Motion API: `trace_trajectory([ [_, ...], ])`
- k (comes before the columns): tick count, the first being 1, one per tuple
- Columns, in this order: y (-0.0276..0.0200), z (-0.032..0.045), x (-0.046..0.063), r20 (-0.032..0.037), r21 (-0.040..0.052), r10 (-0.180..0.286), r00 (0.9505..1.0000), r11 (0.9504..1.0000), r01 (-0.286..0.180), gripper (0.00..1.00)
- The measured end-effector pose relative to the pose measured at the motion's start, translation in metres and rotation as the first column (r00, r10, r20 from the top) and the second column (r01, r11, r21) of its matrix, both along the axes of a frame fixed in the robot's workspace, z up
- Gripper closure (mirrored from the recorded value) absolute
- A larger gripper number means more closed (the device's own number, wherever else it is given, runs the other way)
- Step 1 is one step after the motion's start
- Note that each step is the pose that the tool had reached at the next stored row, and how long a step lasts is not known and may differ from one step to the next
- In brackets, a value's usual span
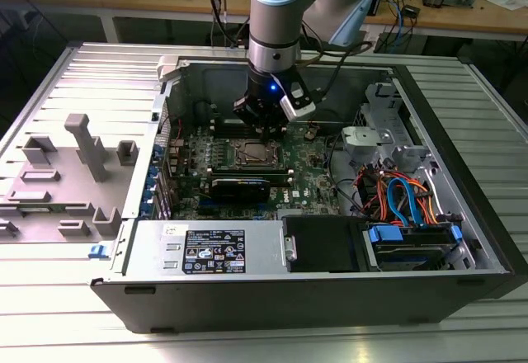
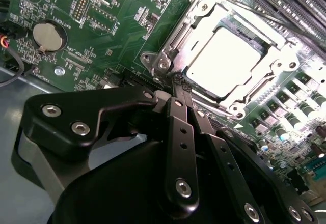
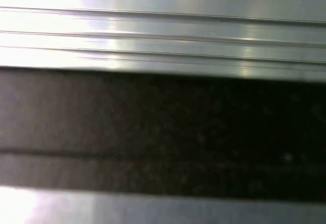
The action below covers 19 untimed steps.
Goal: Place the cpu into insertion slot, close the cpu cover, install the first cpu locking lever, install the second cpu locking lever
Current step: 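Install the second cpu locking lever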
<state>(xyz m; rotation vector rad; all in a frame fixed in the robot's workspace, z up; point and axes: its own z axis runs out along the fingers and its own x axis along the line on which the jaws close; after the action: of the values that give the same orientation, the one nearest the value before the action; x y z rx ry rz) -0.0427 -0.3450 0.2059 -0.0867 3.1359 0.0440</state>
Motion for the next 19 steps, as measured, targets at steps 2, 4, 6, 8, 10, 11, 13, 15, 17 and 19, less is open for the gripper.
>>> trace_trajectory([
  [2, -0.0011, 0.0009, 0.0, -0.0002, -0.0003, 0.0, 1.0, 1.0, 0.0, 0.89],
  [4, -0.0019, 0.0056, 0.0, -0.0001, -0.0008, 0.0, 1.0, 1.0, 0.0, 0.89],
  [6, -0.0038, 0.0063, 0.0, 0.0, -0.002, 0.0, 1.0, 1.0, 0.0, 0.89],
  [8, -0.0065, 0.0063, 0.0, -0.0001, -0.0024, 0.0, 1.0, 1.0, 0.0, 0.89],
  [10, -0.0099, 0.0063, 0.0, -0.0001, -0.0028, 0.0, 1.0, 1.0, 0.0, 0.89],
  [11, -0.0117, 0.0063, 0.0, 0.0, -0.0027, 0.0, 1.0, 1.0, 0.0, 0.89],
  [13, -0.0148, 0.0062, 0.0, 0.0, -0.0028, 0.0, 1.0, 1.0, 0.0, 0.89],
  [15, -0.0177, 0.0062, 0.0, 0.0, -0.0028, 0.0, 1.0, 1.0, 0.0, 0.89],
  [17, -0.0221, 0.0062, 0.0, 0.0, -0.0028, 0.0, 1.0, 1.0, 0.0, 0.89],
  [19, -0.025, 0.0062, 0.0, 0.0, -0.0028, 0.0, 1.0, 1.0, 0.0, 0.89],
])
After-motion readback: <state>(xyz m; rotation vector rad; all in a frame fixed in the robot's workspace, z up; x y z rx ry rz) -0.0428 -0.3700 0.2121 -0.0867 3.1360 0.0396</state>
